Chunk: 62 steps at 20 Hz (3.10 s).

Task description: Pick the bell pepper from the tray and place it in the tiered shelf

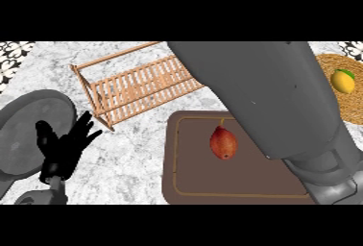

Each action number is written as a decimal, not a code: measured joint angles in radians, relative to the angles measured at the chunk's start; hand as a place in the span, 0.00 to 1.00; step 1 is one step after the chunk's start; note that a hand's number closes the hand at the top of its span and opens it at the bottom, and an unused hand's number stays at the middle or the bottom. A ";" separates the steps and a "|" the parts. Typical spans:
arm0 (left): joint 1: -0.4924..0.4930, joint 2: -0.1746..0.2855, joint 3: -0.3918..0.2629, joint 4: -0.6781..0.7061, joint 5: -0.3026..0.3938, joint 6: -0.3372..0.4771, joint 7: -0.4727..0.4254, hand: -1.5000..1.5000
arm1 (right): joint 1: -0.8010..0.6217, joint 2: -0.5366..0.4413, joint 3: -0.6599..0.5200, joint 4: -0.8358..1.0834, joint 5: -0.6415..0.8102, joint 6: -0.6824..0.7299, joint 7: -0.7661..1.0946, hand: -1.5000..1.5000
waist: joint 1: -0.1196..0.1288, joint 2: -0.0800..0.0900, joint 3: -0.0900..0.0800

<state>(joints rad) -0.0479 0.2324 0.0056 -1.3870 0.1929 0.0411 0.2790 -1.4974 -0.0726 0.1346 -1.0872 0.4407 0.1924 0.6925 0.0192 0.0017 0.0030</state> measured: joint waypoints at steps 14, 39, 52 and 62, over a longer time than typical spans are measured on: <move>-0.017 -0.013 0.008 0.013 -0.023 0.004 0.006 0.50 | -0.084 0.035 -0.052 0.392 0.105 -0.164 -0.295 1.00 | 0.008 0.004 0.000; -0.008 -0.016 0.026 0.000 -0.029 -0.021 0.009 0.50 | -0.168 0.062 -0.319 0.529 -0.053 -0.348 -0.361 0.00 | 0.007 0.003 -0.001; 0.006 -0.025 0.034 -0.002 -0.037 -0.019 -0.005 0.50 | -0.177 -0.064 -0.471 0.534 -0.134 -0.527 -0.354 0.00 | -0.003 0.000 0.001; 0.001 -0.020 0.054 0.011 -0.034 -0.029 -0.010 0.50 | -0.073 -0.276 -0.574 0.519 -0.216 -0.472 -0.355 0.00 | -0.010 -0.001 0.001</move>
<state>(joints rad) -0.0468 0.2124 0.0595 -1.3756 0.1591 0.0125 0.2686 -1.5700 -0.3485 -0.4390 -0.5684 0.2248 -0.2795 0.3374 0.0091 0.0006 0.0040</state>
